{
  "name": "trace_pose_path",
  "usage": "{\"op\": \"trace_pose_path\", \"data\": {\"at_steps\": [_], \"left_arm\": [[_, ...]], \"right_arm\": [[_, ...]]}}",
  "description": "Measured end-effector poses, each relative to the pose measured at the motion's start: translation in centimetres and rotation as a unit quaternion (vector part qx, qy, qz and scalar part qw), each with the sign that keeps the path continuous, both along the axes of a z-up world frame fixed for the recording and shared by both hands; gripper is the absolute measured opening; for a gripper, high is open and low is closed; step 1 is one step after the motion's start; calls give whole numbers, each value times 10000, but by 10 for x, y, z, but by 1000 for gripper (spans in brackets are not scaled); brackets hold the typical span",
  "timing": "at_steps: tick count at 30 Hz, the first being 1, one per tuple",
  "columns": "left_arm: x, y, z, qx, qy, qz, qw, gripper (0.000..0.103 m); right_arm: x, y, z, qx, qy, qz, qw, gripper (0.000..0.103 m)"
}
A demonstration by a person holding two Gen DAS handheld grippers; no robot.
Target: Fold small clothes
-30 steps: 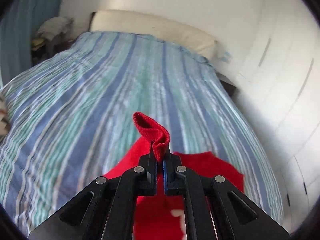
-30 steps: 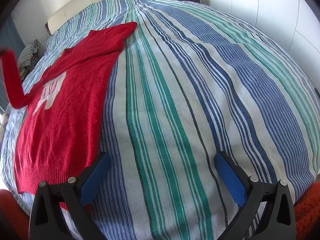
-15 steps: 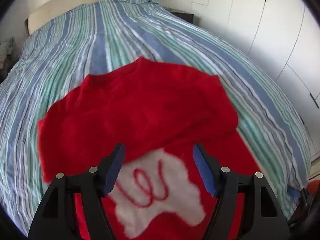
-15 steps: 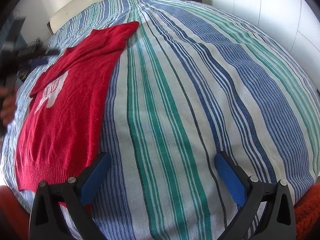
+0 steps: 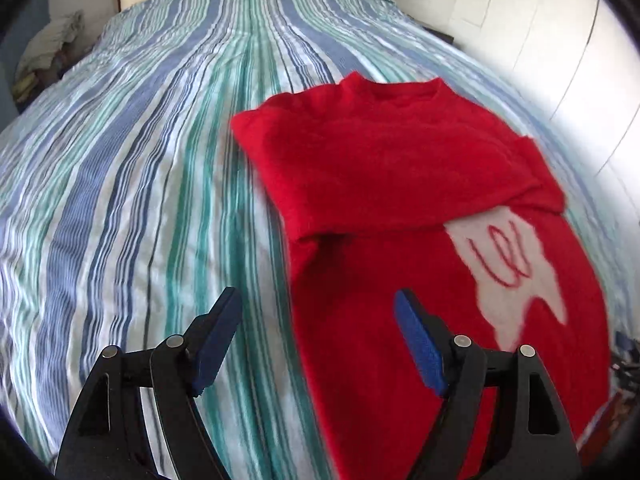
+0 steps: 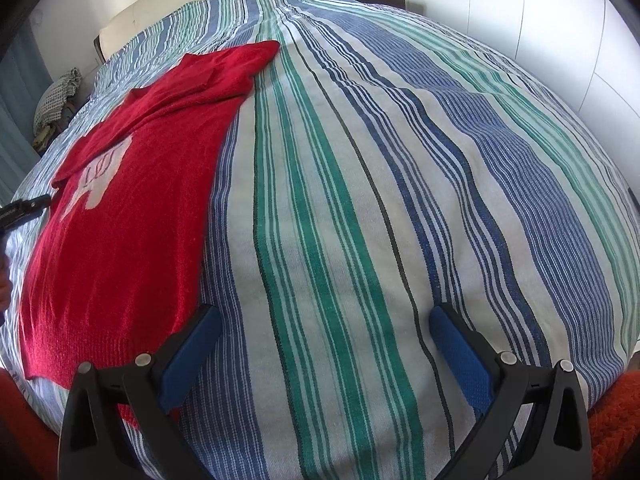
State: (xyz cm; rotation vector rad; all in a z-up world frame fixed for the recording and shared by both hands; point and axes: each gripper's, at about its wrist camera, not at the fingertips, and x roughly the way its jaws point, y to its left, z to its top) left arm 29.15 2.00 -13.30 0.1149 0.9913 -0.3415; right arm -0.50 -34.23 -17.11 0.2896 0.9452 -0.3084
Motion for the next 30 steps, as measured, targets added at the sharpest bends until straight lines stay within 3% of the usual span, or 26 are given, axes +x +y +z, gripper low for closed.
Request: {"op": "trace_pose_path", "data": {"at_steps": [1,3,4,6,10,13,18,22,23,25,30], "left_arm": [[9,-4,-5,173,-65,188,9997,79],[23,1,-13,445,-275,731,9960,57],[25,9,-16,401,-316,1000,9937,30],[26,32,-25,-134,-143,1501,9885,20],[13,37,-31,-71,-257,1582,9870,10],[19,57,-36,-684,-36,1730,9825,10],[9,57,-27,-620,76,1503,9867,15],[-22,65,-11,-660,-9,1534,9860,70],[-34,67,-6,-601,-96,1556,9859,78],[-62,72,1,-638,-138,1578,9853,80],[-117,85,6,-1263,288,1738,9762,80]], "right_arm": [[0,1,0,-22,4,-2,10000,103],[0,1,0,-39,1,-8,10000,103],[0,1,0,-39,-2,-9,10000,103],[-1,0,0,-44,-5,-6,10000,103],[1,0,0,-65,7,3,10000,103],[1,0,-1,-88,12,14,10000,103],[0,0,0,-55,20,2,10000,103],[1,1,0,-68,19,-3,10000,103],[1,1,0,-68,15,3,10000,103],[1,1,-1,-70,9,13,10000,103],[-1,0,1,-6,-10,0,10000,103]]}}
